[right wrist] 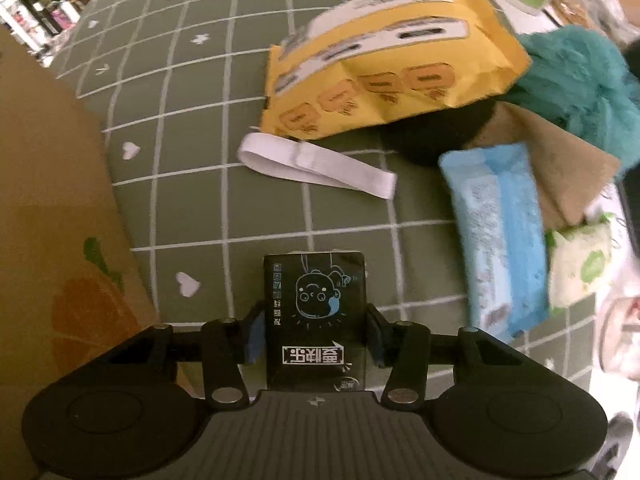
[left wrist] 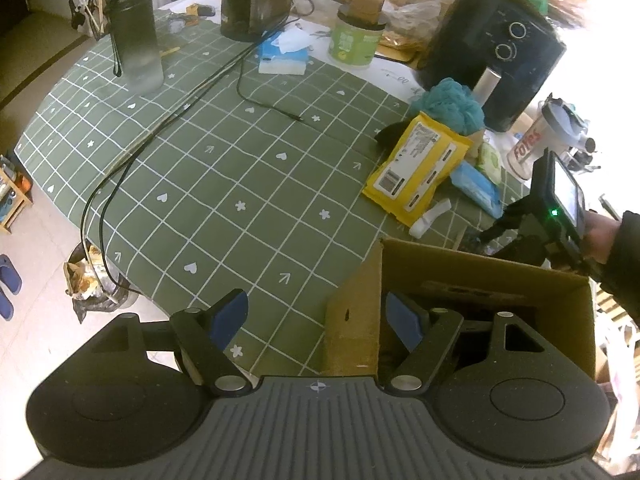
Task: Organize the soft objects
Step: 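Lift the black card packet up with the right tool, then grasp the yellow wipes pack with the left tool while the right tool holds the black packet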
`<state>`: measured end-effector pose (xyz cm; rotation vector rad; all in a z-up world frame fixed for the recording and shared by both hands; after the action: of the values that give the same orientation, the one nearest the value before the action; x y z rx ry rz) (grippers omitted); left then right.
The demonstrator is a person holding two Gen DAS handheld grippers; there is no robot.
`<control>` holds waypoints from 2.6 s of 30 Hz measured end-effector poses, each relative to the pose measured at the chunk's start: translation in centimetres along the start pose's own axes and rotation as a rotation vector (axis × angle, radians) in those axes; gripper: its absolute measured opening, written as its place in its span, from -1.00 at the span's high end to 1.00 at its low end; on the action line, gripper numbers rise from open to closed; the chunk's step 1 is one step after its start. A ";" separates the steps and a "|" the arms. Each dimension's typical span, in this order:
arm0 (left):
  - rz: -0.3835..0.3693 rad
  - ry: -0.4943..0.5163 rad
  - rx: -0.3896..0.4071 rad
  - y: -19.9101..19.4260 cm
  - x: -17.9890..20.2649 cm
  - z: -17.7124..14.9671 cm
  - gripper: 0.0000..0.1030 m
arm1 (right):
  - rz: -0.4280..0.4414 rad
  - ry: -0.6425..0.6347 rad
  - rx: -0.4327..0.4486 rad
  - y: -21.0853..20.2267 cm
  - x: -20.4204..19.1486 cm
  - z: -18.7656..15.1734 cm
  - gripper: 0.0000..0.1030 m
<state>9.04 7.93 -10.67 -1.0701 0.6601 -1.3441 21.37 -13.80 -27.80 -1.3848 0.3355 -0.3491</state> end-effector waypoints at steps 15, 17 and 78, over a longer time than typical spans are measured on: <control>-0.018 0.039 0.001 0.3 1.0 0.9 -0.47 | -0.088 0.184 0.100 -5.5 2.9 -0.3 -0.01; -0.022 0.049 0.001 0.3 1.2 0.9 -0.47 | -0.102 0.195 0.118 -6.4 3.0 0.1 -0.01; -0.215 0.657 0.049 10.2 12.1 11.2 -0.51 | -0.170 0.822 0.358 -19.4 3.5 -9.9 -0.01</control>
<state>25.42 -2.31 -12.82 -0.6581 1.0007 -1.9139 19.46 -27.01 -10.22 -0.8643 0.7852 -1.0712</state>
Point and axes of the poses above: each gripper's, at about its wrist camera, not at the fingertips, and y roughly the way its jaws point, x to its right, z to its top, the point moved 10 cm from there along y, roughly the way its jaws point, and after that the axes turned 4 degrees about -y, right-handed, at the moved point
